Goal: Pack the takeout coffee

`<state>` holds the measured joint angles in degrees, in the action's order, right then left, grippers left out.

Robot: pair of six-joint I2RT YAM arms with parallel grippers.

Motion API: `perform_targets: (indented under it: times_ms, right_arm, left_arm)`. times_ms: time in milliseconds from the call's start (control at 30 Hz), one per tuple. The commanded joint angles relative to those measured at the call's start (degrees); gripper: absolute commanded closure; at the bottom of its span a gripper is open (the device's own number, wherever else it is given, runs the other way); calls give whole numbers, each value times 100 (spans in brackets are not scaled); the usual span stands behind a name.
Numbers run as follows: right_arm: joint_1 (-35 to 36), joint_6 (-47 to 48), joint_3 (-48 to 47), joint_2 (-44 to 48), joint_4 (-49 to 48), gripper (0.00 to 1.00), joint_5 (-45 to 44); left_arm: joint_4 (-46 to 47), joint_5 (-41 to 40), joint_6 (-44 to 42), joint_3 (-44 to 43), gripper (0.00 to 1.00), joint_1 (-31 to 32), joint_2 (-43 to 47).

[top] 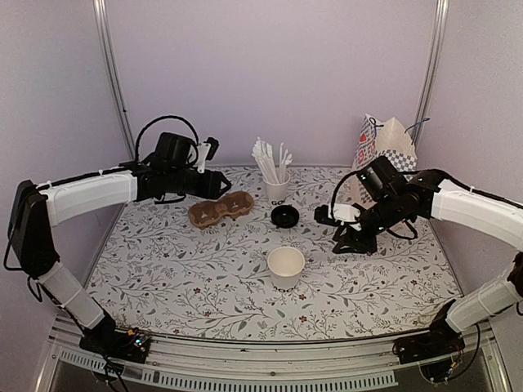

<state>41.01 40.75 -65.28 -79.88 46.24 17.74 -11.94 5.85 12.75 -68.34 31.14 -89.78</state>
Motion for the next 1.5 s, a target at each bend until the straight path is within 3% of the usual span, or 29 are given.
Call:
perform_targets:
  times_ms: [0, 200, 333, 633, 1300, 1467]
  right_arm:
    - [-938, -680, 1144, 848, -1377, 66, 457]
    - [-1719, -1038, 2771, 2180, -2564, 58, 976]
    - [-1800, -879, 2820, 2496, -2648, 57, 783]
    - [-1807, -719, 2864, 2269, -2617, 56, 880]
    - [-1803, -516, 2814, 2229, -2480, 55, 917]
    - [-1806, -499, 2812, 2183, -2473, 55, 907]
  left_arm:
    - [-462, 129, 363, -348, 44, 529, -613]
    - [-813, -554, 943, -885, 48, 1087, -1497]
    - [-535, -794, 1476, -949, 47, 1221, -1964]
    - [-26, -1028, 2126, -1718, 46, 1405, -3081]
    - [597, -1369, 2806, -2456, 47, 1176, -4066]
    - [554, -1569, 2892, -2607, 54, 1176, -4230]
